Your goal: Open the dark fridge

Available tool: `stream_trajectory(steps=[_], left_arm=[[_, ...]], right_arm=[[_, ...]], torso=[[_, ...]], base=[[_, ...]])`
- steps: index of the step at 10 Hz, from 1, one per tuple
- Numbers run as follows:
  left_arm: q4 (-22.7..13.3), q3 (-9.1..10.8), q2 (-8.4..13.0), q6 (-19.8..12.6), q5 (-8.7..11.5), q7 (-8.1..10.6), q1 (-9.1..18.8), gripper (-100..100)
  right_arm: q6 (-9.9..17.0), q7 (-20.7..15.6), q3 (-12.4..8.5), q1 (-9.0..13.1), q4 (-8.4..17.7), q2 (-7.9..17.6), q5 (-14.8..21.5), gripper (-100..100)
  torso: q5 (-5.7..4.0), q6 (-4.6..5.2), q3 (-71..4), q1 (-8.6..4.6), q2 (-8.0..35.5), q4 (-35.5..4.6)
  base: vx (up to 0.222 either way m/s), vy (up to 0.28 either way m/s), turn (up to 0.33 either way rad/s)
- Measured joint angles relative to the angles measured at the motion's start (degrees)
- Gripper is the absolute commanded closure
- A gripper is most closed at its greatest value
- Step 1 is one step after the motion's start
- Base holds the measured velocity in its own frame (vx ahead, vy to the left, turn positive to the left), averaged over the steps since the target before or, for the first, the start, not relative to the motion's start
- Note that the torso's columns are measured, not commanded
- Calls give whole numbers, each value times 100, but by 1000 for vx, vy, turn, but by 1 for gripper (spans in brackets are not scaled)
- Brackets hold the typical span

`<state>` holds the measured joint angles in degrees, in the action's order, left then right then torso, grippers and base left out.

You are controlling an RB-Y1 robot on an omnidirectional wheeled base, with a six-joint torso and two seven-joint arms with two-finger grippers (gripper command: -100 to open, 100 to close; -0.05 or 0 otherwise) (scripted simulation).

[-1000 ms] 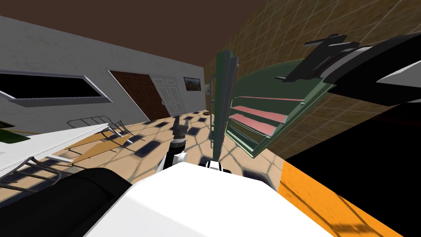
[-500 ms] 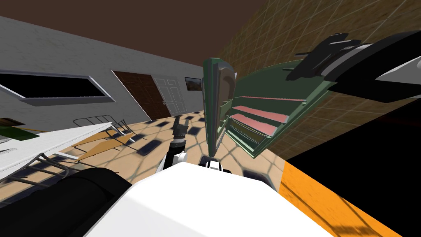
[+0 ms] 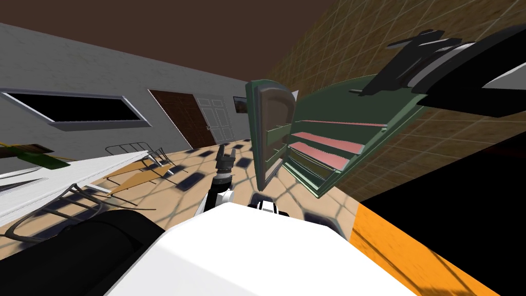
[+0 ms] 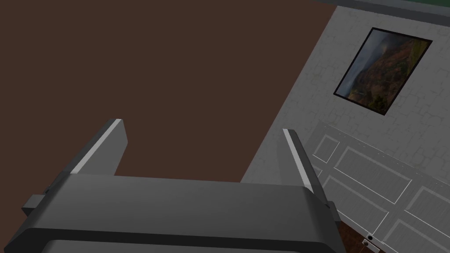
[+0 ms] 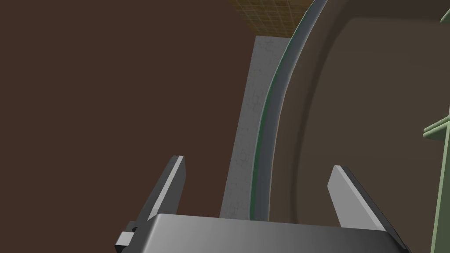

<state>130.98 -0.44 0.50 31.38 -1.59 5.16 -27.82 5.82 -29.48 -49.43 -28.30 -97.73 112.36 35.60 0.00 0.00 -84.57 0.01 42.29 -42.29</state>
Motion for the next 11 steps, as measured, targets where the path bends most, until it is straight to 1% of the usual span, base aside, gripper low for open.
stream_trajectory(steps=[1,2,3,4,5,6,11], left_arm=[[0,0,0,0,0,0,0,0],[0,0,0,0,0,0,0,0],[0,0,0,0,0,0,0,0],[0,0,0,0,0,0,0,0],[0,0,0,0,0,0,0,0],[0,0,0,0,0,0,0,0],[0,0,0,0,0,0,-1,0]], right_arm=[[-37,-37,27,50,123,95,-111,-100],[-84,8,0,39,274,202,-102,-100],[-150,157,-128,-70,431,283,19,-100],[-212,147,-66,29,552,351,-77,-100],[-248,108,-32,74,666,436,-152,-100],[-254,104,-31,76,679,445,-158,0],[-254,105,-31,76,678,444,-158,0]], torso=[[0,-1,-1,1,-1,0],[0,0,-1,-1,-1,0],[-1,0,-1,-2,-1,0],[-1,0,1,-2,1,0],[-1,0,1,-1,1,0],[-1,1,-2,-1,-5,1],[0,0,0,-1,0,0]], base=[[-38,-6,55],[-36,-7,50],[-41,-9,59],[-41,-8,54],[-17,-3,10],[0,0,0],[0,0,0]])
